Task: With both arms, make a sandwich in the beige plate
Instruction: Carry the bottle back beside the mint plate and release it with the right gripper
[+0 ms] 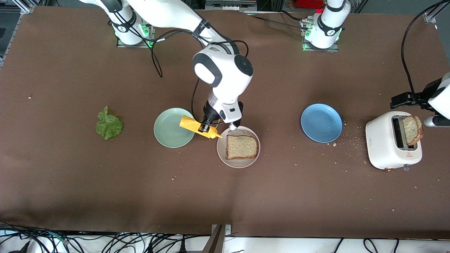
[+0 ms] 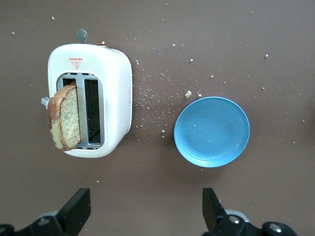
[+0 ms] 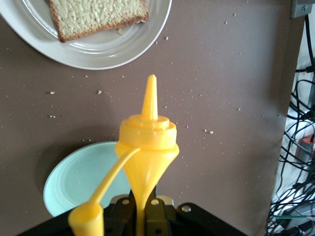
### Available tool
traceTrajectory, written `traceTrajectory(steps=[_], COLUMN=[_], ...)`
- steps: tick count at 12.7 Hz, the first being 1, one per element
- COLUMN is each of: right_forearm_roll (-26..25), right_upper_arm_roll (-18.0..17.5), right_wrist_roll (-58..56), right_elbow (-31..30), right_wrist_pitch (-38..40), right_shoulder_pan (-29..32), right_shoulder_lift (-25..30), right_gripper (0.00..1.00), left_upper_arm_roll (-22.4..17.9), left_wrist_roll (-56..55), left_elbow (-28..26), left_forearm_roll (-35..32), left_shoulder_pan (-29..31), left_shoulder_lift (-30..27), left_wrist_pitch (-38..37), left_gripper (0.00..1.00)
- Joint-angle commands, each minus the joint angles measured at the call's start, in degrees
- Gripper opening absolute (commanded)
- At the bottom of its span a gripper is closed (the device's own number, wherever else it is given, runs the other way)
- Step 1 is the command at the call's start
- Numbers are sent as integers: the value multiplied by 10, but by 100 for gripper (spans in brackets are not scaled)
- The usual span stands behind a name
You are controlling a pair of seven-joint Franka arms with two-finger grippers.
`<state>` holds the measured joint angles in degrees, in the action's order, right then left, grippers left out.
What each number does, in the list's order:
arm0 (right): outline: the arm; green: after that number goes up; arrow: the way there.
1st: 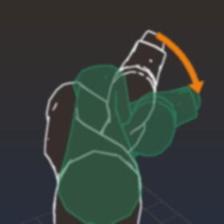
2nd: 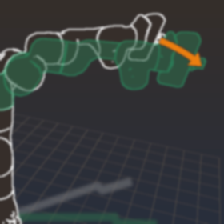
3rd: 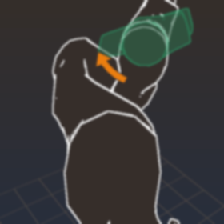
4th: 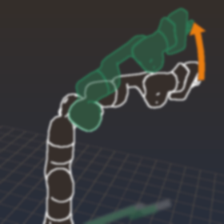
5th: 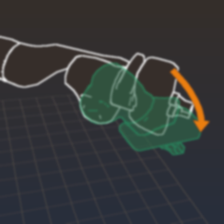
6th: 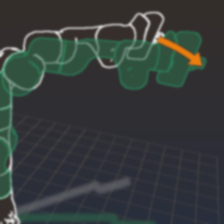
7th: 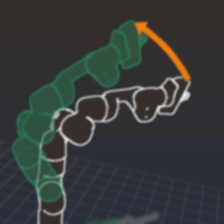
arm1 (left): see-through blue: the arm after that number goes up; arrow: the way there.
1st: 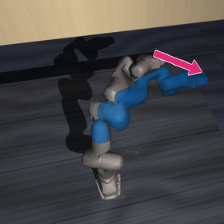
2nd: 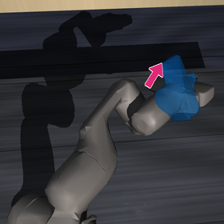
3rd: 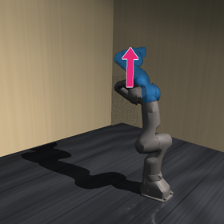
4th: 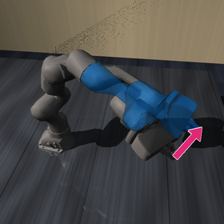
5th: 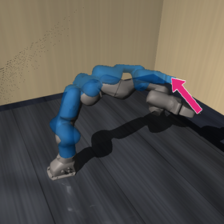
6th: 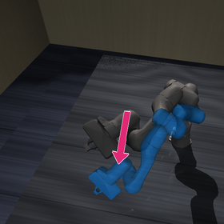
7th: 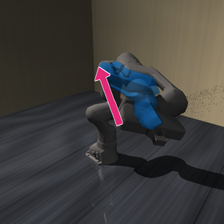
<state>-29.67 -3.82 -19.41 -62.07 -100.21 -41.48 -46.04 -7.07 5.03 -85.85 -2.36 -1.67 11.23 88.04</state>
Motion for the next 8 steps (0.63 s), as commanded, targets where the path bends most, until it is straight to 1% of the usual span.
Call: traceTrajectory(steps=[1, 2, 4, 5, 6, 7, 8], right_forearm_roll=[126, 186, 266, 311, 373, 421, 455], right_upper_arm_roll=[-9, -10, -10, -12, -12, -11, -11], right_wrist_roll=[-3, -5, -26, -61, -103, -138, -182], right_elbow=[-4, -4, -5, -11, -23, -36, -49], right_wrist_pitch=[5, 1, -25, -50, -74, -93, -107], right_shoulder_pan=[80, 105, 147, 173, 196, 216, 234], right_shoulder_lift=[37, 44, 46, 46, 45, 45, 45], right_gripper=[0, 0, 0, 0, 0, 0, 0], left_upper_arm_roll=[0, -1, -1, -1, -1, -1, -1], left_wrist_roll=[-3, -2, -4, -4, -4, -4, -4], left_elbow=[-2, -2, -2, -2, -2, -2, -2], left_forearm_roll=[-17, -17, -17, -17, -17, -17, -17], left_shoulder_pan=[-3, -3, -3, -3, -3, -3, -3], left_shoulder_lift=[-3, -4, -4, -3, -3, -3, -3], left_wrist_pitch=[6, 6, 6, 6, 6, 6, 6], left_gripper=[100, 100, 100, 100, 100, 100, 100])
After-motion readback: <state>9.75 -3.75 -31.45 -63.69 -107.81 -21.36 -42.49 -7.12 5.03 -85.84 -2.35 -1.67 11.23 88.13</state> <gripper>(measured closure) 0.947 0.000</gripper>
